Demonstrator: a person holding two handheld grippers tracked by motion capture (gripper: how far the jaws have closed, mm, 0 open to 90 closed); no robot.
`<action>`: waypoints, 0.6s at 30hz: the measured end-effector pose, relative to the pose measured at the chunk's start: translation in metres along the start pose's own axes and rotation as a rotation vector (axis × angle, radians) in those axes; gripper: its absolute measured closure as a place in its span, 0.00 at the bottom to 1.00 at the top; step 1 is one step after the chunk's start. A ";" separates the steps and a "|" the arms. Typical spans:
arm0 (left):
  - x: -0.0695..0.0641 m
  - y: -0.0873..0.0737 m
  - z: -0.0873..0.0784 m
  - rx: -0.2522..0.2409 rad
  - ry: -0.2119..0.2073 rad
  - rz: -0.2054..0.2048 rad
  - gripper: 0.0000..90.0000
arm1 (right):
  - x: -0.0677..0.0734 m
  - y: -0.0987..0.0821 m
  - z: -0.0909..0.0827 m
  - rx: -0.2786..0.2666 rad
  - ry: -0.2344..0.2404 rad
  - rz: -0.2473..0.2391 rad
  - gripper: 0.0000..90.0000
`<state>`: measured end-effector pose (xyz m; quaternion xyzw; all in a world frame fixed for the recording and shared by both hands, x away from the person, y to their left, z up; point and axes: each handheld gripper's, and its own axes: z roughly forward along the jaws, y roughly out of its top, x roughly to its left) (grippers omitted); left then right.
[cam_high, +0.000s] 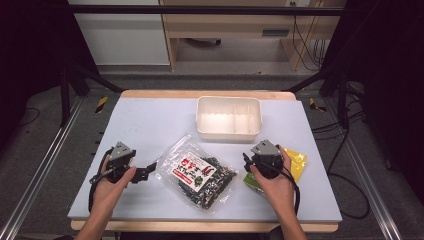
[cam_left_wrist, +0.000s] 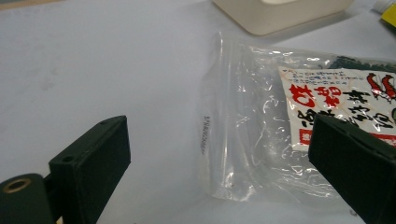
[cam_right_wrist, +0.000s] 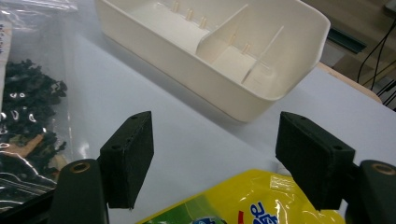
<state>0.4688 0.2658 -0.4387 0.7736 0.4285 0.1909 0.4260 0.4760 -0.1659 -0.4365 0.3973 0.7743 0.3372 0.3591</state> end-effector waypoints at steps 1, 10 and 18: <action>0.000 0.000 0.000 0.000 0.000 0.000 0.07 | 0.000 0.000 0.000 0.000 0.000 0.000 0.31; -0.002 -0.001 -0.002 0.017 -0.083 -0.099 0.12 | -0.004 -0.004 0.002 0.009 -0.023 0.045 0.26; -0.001 -0.006 0.003 0.044 -0.110 -0.183 0.18 | -0.002 -0.002 0.004 0.035 -0.025 0.057 0.20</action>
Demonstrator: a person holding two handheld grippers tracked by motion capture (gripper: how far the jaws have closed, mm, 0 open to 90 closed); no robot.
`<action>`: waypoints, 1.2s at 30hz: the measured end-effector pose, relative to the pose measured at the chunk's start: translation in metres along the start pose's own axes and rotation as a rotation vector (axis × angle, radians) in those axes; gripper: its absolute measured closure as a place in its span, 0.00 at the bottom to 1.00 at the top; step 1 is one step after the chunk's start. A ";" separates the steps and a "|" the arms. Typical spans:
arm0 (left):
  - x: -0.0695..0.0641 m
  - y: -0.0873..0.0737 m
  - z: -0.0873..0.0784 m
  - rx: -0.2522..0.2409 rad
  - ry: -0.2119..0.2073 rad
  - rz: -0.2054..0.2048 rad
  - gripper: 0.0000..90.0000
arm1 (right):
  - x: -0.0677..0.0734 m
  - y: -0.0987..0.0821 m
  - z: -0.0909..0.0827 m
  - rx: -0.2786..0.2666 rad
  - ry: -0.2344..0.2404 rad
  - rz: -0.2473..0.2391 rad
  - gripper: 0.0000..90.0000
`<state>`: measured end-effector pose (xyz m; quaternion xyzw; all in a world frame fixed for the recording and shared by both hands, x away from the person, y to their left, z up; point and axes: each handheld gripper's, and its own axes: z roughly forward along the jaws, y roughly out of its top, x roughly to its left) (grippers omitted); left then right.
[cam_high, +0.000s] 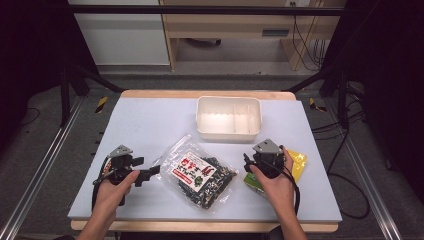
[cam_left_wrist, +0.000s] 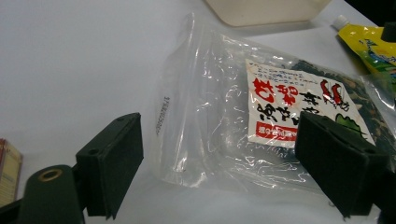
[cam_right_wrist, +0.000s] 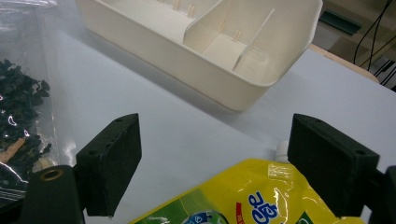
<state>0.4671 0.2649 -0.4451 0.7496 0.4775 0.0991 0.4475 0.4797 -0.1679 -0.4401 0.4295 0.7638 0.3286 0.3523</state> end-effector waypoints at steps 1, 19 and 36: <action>0.001 0.000 0.001 0.003 0.005 -0.009 0.19 | 0.000 0.000 0.000 0.001 0.001 -0.002 0.20; 0.012 -0.007 0.015 0.047 0.054 -0.142 0.35 | 0.002 0.000 0.003 0.034 0.012 -0.019 0.19; 0.020 -0.012 0.023 0.062 -0.045 -0.249 0.42 | 0.005 0.000 0.004 0.049 0.030 -0.038 0.19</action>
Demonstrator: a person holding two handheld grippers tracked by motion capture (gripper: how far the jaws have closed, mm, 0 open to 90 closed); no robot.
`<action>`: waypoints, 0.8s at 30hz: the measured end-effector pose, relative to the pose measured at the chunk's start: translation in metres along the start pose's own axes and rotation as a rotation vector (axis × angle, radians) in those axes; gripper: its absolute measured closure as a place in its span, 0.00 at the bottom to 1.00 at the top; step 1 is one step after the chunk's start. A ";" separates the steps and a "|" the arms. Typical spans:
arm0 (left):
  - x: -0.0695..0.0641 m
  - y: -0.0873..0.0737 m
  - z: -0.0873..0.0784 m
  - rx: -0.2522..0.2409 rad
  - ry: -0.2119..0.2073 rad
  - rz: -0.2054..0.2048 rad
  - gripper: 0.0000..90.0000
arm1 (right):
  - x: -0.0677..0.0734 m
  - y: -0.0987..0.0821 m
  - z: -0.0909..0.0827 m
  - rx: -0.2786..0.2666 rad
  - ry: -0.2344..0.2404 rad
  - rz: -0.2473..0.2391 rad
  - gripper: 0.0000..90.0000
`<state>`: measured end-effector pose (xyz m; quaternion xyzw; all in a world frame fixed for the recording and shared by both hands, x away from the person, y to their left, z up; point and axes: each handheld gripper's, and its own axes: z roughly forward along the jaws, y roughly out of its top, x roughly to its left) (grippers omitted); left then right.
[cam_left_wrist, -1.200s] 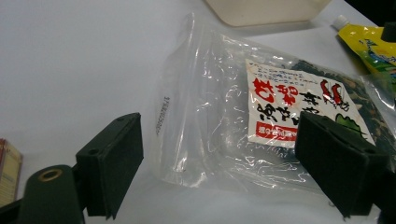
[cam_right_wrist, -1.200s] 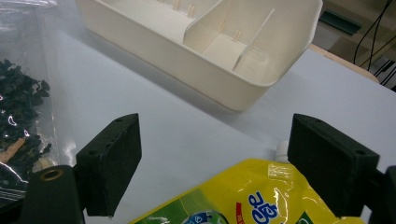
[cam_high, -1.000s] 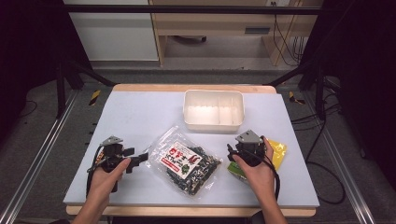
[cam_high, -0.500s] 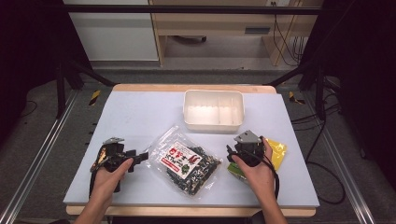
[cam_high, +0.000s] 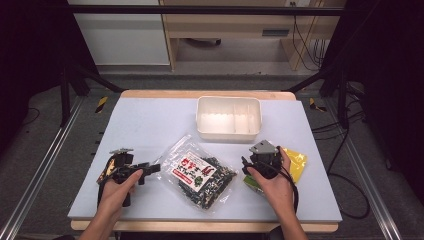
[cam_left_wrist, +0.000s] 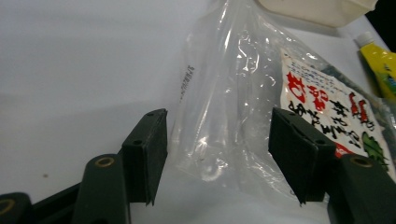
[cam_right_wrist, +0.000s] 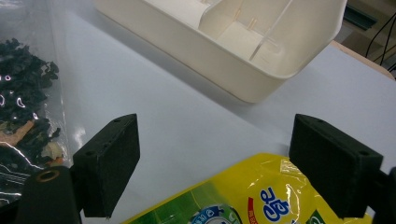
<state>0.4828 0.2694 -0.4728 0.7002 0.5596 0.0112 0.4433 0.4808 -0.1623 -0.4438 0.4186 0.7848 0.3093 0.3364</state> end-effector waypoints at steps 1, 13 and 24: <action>0.000 0.000 0.000 0.003 -0.008 -0.004 0.43 | 0.000 0.000 0.000 0.000 0.001 -0.002 0.19; -0.004 0.003 -0.008 -0.065 -0.082 -0.016 0.51 | 0.002 0.001 0.000 -0.005 0.012 -0.008 0.19; -0.006 0.004 -0.003 -0.082 -0.092 0.020 0.73 | 0.008 0.004 0.000 -0.012 0.020 -0.020 0.19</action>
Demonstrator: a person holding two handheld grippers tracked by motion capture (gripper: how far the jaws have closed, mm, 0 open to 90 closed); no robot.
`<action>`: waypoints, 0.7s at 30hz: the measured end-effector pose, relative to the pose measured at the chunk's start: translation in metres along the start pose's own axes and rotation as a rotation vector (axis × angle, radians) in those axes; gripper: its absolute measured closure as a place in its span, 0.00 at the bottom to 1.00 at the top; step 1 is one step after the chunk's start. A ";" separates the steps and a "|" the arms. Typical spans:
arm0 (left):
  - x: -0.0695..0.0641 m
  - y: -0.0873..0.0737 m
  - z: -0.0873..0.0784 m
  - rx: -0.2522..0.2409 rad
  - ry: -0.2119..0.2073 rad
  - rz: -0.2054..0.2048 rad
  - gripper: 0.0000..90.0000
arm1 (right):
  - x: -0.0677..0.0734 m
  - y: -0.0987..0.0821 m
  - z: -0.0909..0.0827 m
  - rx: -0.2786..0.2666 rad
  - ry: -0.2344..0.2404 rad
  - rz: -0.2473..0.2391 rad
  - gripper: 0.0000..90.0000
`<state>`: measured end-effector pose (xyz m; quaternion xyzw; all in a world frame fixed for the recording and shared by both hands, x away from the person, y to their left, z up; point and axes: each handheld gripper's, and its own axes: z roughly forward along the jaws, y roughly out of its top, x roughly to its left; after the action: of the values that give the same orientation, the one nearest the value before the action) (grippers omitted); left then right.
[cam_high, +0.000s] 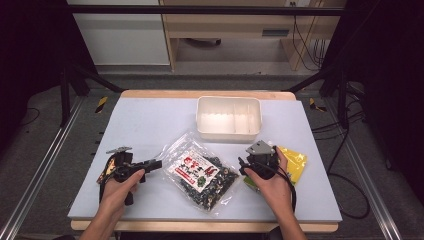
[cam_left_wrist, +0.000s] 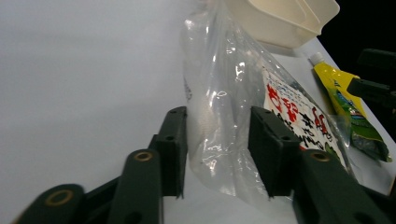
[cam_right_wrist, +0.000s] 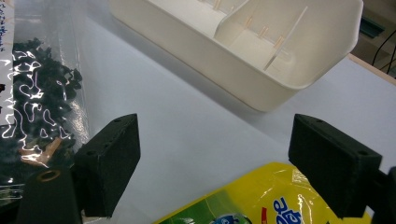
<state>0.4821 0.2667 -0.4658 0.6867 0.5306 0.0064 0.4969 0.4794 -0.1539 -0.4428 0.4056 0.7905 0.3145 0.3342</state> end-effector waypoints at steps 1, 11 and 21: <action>0.001 0.000 0.001 -0.006 0.008 0.006 0.77 | 0.000 0.000 0.000 -0.001 0.000 -0.003 0.19; -0.006 0.004 0.005 -0.015 0.063 0.121 0.99 | 0.000 0.003 -0.003 -0.028 -0.004 0.002 0.19; -0.009 0.014 -0.004 -0.038 0.054 0.172 0.99 | -0.002 0.003 -0.002 -0.035 0.002 0.002 0.20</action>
<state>0.4863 0.2633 -0.4490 0.7198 0.4829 0.0775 0.4927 0.4800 -0.1543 -0.4385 0.4004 0.7847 0.3290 0.3402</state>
